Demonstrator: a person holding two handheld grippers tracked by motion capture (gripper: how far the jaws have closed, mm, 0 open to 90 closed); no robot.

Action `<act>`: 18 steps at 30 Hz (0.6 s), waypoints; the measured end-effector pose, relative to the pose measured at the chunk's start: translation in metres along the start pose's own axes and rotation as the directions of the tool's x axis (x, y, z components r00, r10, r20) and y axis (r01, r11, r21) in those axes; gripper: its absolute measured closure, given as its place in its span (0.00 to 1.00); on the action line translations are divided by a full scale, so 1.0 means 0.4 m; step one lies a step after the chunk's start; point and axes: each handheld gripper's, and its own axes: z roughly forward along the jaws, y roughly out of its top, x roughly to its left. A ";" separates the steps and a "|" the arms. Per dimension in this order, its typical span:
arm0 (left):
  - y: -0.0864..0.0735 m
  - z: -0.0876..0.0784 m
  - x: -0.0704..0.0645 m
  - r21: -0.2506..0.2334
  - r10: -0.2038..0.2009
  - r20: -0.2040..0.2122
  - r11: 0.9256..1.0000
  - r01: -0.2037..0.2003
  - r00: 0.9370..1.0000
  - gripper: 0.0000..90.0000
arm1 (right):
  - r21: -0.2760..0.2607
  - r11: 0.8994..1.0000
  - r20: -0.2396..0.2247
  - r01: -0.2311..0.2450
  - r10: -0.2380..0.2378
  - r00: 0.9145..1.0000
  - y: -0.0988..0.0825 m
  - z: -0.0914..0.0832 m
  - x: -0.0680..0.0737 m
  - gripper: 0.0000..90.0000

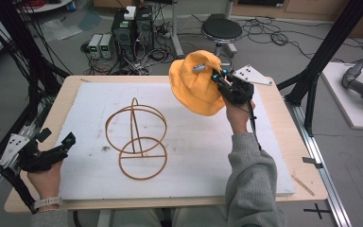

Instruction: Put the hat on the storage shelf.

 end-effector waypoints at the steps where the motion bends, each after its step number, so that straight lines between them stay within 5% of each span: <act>1: 0.001 -0.001 0.000 -0.002 0.002 0.001 1.000 -0.002 1.000 0.02 | -0.006 1.000 0.001 0.005 -0.005 1.000 0.009 -0.004 0.001 0.93; 11: 0.006 -0.009 0.003 -0.019 -0.001 -0.001 1.000 0.001 1.000 0.02 | -0.063 0.997 -0.028 0.042 -0.044 0.999 0.093 -0.031 0.028 0.93; 18: 0.008 -0.011 0.004 -0.026 -0.009 0.003 1.000 0.009 1.000 0.02 | -0.114 0.993 -0.091 0.039 -0.050 0.995 0.151 -0.047 0.064 0.93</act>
